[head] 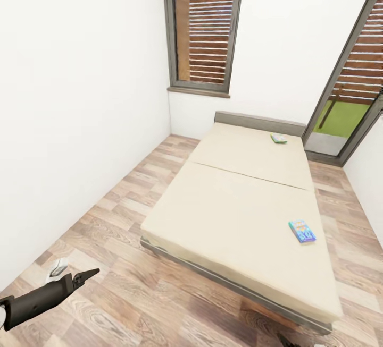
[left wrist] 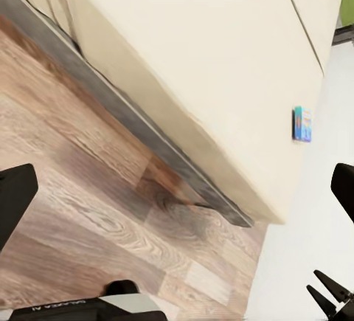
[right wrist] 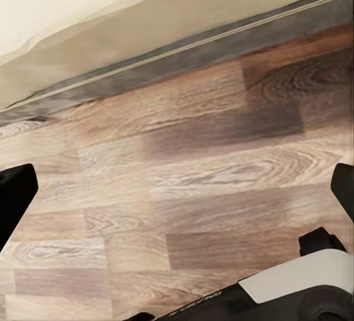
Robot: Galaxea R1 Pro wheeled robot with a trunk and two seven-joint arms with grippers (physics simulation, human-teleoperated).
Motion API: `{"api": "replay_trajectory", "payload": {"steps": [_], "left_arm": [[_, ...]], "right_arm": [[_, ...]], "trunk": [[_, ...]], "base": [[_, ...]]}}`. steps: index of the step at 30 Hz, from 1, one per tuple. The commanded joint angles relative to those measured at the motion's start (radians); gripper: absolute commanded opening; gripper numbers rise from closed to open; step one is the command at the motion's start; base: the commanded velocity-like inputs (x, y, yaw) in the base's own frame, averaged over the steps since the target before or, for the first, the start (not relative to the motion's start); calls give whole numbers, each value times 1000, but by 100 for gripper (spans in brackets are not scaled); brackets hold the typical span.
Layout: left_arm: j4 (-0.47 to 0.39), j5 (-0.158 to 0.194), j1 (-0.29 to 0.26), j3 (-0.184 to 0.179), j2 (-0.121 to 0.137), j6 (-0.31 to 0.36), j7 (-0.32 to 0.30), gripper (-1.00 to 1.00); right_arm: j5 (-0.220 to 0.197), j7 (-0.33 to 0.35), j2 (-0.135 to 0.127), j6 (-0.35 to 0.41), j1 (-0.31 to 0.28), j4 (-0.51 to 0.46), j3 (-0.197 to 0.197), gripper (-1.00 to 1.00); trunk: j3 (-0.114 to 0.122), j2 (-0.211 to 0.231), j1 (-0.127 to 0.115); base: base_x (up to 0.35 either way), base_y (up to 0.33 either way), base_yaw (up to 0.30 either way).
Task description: Put all the toys in the child's room - the three board games (two on the bed and one on the table), the two jigsaw puzzles on the table, and the tennis ball on the table - inside the toy box on the table in the child's room.
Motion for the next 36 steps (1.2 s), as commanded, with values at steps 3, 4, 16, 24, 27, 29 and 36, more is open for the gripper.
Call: {"api": "replay_trajectory", "payload": {"steps": [3,4,16,24,27,29,36], "left_arm": [[0,0,-1,-32,-3,-7,16,100],[0,0,-1,-38,-3,-8,19,100],[2,-4,-2,-63,-2,-16,35,100],[1,-25,-3,-69,-7,-22,101,100],[3,-34,-5,-91,-21,-23,133,100],[11,-55,-6,-108,-28,-27,165,100],[162,-218,-7,-129,-40,-199,245,100]], "right_arm": [[-10,-3,0,4,-1,-1,-3,100],[-10,-4,0,4,-1,-1,-2,100],[-11,-8,-1,0,-1,-1,-2,100],[-11,-8,-4,0,-1,-1,-3,100],[-11,-8,-11,0,-2,-1,-3,100],[-12,-8,-14,0,-2,-1,-3,100],[-11,-8,-17,0,-2,-1,-2,100]], "trunk": [[3,-2,1],[4,-2,1],[22,-2,1],[34,-2,1],[38,-2,1],[41,-2,1],[51,-2,1]], "base": [[0,0,-165],[0,0,-170],[0,0,-179],[0,0,-181],[0,0,-183],[0,0,-185],[0,0,-185]]}}
